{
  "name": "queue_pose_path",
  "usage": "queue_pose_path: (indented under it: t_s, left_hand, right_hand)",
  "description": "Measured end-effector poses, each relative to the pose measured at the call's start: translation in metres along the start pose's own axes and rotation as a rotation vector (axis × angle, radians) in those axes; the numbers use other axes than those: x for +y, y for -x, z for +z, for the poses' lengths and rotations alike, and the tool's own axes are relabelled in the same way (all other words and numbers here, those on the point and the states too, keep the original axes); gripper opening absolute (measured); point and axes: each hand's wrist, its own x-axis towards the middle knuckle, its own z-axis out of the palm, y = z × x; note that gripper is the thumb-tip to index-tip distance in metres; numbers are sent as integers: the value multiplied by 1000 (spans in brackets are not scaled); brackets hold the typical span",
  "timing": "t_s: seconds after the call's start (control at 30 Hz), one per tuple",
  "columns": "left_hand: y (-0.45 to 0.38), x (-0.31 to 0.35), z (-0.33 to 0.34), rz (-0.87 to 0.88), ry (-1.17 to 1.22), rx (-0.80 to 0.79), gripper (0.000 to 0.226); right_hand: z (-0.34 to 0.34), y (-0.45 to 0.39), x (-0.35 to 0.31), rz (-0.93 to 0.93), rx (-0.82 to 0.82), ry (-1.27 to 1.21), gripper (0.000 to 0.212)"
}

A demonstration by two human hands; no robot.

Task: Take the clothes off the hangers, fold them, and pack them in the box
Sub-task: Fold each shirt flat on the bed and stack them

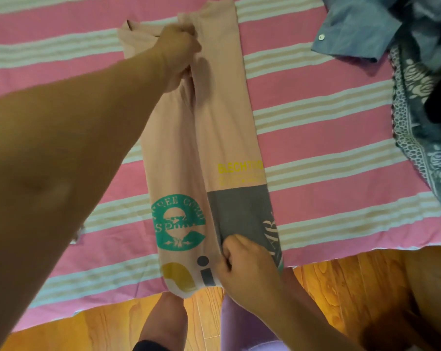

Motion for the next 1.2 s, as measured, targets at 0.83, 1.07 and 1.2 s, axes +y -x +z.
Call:
queue_pose_path:
  t_s: [0.83, 1.07, 1.2]
  left_hand:
    - [348, -232, -12, -485, -71, 208, 6]
    - [385, -292, -4, -532, -21, 177, 11]
    - [402, -328, -5, -675, -253, 240, 8]
  right_hand:
    - [-15, 49, 109, 515, 22, -503, 13]
    - [20, 74, 105, 655, 43, -880, 27]
    - [43, 89, 106, 662, 61, -750, 29]
